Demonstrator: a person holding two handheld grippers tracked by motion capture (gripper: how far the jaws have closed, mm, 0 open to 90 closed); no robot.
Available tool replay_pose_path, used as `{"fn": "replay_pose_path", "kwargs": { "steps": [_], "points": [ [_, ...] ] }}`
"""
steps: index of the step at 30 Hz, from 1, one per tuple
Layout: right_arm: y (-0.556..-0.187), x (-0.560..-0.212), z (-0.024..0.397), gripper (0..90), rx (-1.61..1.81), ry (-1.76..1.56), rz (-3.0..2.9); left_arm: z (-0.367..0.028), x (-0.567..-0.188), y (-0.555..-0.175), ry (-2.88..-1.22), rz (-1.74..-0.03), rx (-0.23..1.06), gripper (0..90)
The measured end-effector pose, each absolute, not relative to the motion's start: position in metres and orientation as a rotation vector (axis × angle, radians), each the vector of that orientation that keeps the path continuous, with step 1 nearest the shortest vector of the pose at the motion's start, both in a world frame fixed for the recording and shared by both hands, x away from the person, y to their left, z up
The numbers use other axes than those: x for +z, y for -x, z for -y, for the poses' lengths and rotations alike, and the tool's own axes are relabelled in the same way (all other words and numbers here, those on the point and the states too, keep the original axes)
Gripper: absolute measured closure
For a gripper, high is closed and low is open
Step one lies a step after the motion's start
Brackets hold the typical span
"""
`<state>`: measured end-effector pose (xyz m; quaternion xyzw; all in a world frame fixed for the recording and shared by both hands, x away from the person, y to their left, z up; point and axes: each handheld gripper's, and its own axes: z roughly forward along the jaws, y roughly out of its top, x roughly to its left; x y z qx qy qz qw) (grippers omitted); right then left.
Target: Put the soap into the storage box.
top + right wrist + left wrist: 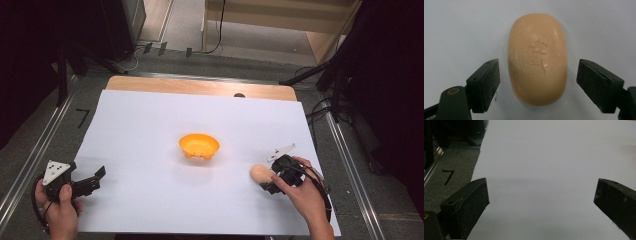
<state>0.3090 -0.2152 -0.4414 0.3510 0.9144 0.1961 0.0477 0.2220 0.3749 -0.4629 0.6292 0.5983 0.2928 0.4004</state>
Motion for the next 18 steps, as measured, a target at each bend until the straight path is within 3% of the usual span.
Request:
{"fn": "replay_pose_path", "kwargs": {
  "steps": [7, 18],
  "points": [
    [-0.319, -0.45, 0.205, 27.2, 0.504, -1.061, -2.836, -0.375, -0.463, -0.222, -1.589, -1.512, 0.742, 0.1],
    [-0.323, -0.455, 0.199, 29.0, 0.45, -1.03, -2.853, -0.375, -0.463, -0.222, -1.591, -1.51, 0.742, 0.1]
  ]
}}
